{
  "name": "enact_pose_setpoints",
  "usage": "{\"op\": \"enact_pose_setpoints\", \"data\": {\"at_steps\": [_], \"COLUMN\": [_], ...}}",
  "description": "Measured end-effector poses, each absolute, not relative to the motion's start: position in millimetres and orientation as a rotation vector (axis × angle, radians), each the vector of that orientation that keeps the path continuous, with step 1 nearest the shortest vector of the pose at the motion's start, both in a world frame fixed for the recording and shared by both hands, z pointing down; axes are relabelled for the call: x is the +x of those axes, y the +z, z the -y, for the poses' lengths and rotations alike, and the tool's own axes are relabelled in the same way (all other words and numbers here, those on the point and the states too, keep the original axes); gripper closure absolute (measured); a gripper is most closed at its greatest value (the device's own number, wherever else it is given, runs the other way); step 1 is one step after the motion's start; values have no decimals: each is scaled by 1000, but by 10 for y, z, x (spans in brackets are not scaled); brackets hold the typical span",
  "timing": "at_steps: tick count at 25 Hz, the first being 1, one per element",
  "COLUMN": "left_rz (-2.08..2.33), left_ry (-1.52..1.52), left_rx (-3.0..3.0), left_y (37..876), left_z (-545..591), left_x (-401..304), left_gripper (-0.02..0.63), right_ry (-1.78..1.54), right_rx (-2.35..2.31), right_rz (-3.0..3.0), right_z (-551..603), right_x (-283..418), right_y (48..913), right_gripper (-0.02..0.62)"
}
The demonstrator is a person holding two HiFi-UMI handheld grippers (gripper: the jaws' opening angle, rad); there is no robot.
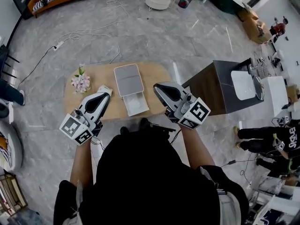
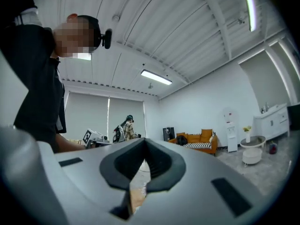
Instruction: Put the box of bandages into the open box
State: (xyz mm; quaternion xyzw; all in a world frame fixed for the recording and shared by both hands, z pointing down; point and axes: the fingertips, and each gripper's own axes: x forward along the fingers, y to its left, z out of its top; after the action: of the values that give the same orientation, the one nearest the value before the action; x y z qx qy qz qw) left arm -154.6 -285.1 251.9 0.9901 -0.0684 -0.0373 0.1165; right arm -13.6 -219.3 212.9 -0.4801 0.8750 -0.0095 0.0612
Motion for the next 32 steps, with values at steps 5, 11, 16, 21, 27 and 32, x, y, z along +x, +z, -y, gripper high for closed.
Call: {"op": "enact_pose_setpoints", "data": {"at_steps": [5, 11, 16, 21, 27, 32], "left_rz": [147, 80, 42, 34, 9, 18], "left_ry": [-111, -109, -67, -105, -84, -1], "left_rx": [2899, 2927, 2932, 2888, 2884, 2839], "left_y": [2563, 2516, 2543, 2653, 2778, 3018], "left_z": [2749, 2420, 1972, 1405, 521, -49], "left_x": [-1488, -1382, -1265, -1144, -870, -812], "left_gripper": [589, 589, 589, 589, 589, 589], "right_ry": [-19, -56, -139, -173, -238, -304], "right_rx": [-1384, -1270, -1105, -979, -1037, -996], "right_rz": [-2666, -2668, -2791, -2871, -2749, -2754], "right_z": [1953, 1698, 1355, 874, 36, -465], "right_x": [-177, -163, -196, -342, -92, -131], "right_y": [2149, 2120, 2282, 2418, 2541, 2768], "right_gripper": [584, 584, 584, 583, 583, 583]}}
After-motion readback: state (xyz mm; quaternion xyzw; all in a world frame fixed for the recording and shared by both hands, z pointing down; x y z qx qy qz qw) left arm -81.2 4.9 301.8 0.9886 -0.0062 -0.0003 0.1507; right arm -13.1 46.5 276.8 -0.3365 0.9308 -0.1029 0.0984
